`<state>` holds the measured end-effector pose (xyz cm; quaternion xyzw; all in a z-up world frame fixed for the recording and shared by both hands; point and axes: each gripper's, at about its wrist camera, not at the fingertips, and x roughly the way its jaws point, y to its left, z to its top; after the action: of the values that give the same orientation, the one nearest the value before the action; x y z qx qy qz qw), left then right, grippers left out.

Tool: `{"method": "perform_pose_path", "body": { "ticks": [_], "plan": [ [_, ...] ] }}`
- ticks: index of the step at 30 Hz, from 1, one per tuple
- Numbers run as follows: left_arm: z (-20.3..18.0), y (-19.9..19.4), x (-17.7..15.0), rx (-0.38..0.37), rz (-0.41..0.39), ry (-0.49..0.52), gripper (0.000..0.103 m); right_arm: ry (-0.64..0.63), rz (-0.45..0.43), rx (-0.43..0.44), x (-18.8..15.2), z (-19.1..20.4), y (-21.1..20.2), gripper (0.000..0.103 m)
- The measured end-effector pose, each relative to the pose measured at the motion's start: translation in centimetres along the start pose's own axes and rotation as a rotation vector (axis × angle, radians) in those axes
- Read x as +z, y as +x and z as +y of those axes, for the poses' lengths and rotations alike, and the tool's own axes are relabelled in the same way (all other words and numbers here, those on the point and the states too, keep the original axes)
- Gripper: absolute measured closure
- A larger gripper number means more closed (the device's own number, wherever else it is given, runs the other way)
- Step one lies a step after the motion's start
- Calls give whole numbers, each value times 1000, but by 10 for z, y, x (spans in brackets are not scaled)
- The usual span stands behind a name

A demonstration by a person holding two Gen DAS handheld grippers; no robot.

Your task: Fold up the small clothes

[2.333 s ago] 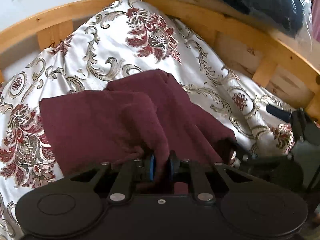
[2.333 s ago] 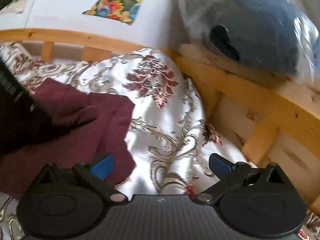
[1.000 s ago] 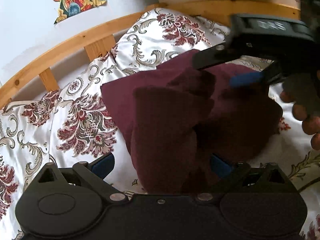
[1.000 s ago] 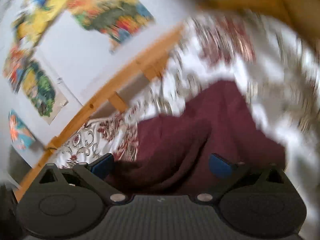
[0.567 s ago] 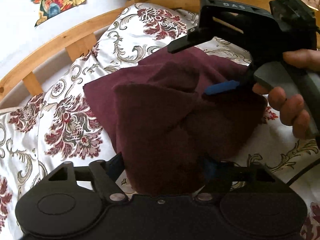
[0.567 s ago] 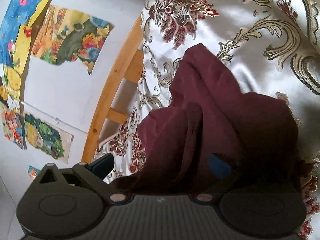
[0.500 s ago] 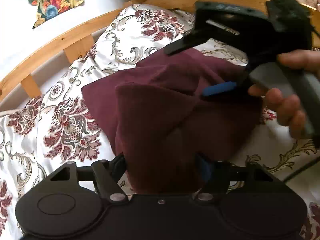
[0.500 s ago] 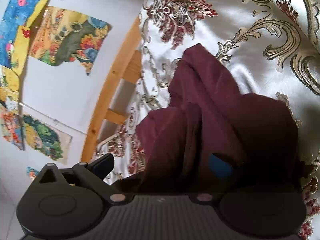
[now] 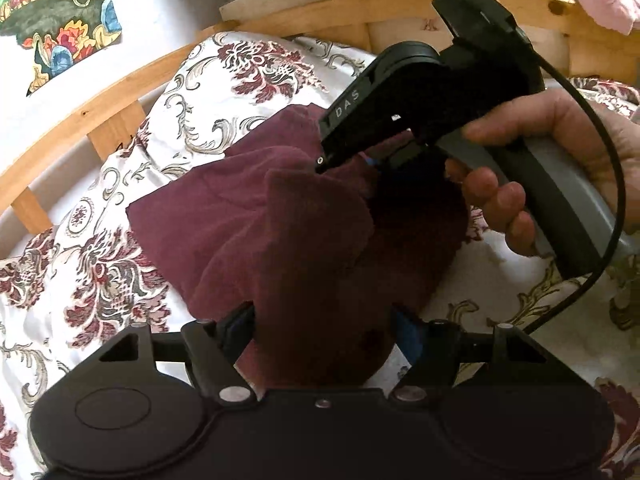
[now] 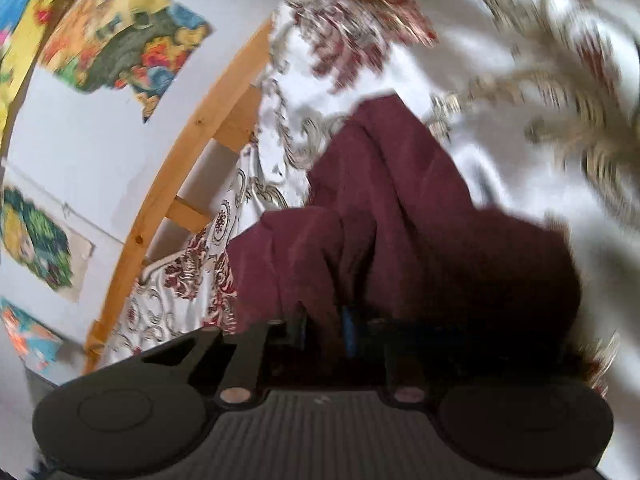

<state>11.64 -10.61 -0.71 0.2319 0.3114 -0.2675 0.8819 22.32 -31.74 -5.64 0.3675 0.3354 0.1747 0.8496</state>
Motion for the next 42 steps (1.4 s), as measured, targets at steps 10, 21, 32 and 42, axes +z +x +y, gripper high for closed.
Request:
{"method": "perform_pose_path", "body": {
  "ticks": [10, 21, 32, 42],
  "plan": [
    [-23, 10, 24, -105, -91, 40, 29, -468, -261, -123, 15, 46, -54, 95],
    [-34, 37, 34, -203, -94, 11, 26, -464, -176, -241, 21, 12, -44, 95],
    [4, -7, 21, -230, -211, -221, 5, -420, -160, -260, 22, -8, -44, 76],
    [65, -14, -3, -118, -201, -689, 1, -479, -230, -267, 14, 21, -74, 17]
  ]
}}
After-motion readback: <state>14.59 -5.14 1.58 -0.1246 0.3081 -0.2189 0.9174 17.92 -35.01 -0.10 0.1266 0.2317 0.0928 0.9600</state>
